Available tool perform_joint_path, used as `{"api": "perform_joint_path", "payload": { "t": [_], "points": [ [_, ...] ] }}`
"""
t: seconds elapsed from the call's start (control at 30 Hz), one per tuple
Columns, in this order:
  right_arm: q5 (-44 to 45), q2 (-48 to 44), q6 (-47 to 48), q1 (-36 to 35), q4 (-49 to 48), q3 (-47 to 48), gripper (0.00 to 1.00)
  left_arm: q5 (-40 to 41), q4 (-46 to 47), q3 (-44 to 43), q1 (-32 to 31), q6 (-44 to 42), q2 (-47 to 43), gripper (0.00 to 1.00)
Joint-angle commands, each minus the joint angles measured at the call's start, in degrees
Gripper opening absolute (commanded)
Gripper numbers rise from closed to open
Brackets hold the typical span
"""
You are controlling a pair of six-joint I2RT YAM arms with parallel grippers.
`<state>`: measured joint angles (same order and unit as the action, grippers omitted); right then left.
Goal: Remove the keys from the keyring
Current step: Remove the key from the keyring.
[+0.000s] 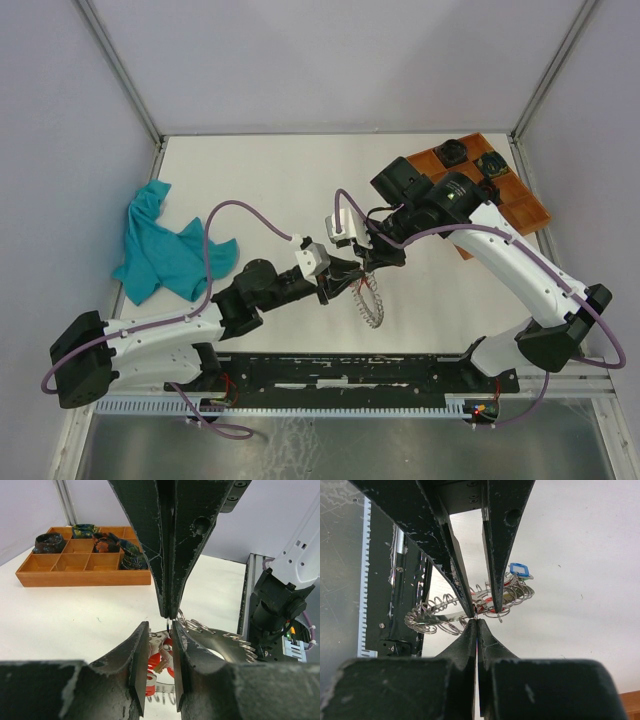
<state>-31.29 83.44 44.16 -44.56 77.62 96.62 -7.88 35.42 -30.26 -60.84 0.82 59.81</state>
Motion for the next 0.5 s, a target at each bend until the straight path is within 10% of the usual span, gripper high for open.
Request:
{"api": "perform_joint_path", "payload": {
  "t": [0.0, 0.47],
  "points": [
    [-2.57, -2.07, -0.75, -0.01, -1.16, 0.74, 0.01, -0.14, 0.42, -0.71, 0.24, -2.76, -0.95, 0.29],
    [-3.6, -2.04, -0.58, -0.01, -1.51, 0.02, 0.01, -3.39, 1.44, -1.86, 0.35, -2.23, 1.45, 0.24]
  ]
}}
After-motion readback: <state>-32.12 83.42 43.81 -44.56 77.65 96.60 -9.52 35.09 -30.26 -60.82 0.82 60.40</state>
